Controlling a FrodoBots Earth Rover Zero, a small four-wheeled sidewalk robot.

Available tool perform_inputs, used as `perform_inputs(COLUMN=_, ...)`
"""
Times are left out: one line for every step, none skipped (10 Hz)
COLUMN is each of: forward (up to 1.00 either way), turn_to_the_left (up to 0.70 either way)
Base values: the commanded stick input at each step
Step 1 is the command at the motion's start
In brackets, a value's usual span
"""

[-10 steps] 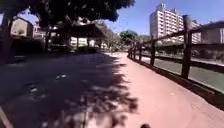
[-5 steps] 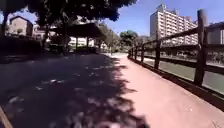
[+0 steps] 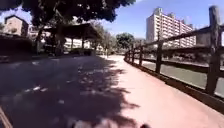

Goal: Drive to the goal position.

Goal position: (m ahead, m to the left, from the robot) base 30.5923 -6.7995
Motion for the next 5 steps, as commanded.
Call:
perform_inputs(forward=0.85, turn_to_the_left=0.0)
perform_inputs(forward=0.85, turn_to_the_left=0.0)
perform_inputs(forward=0.85, turn_to_the_left=0.0)
perform_inputs(forward=0.85, turn_to_the_left=0.0)
perform_inputs(forward=0.85, turn_to_the_left=0.0)
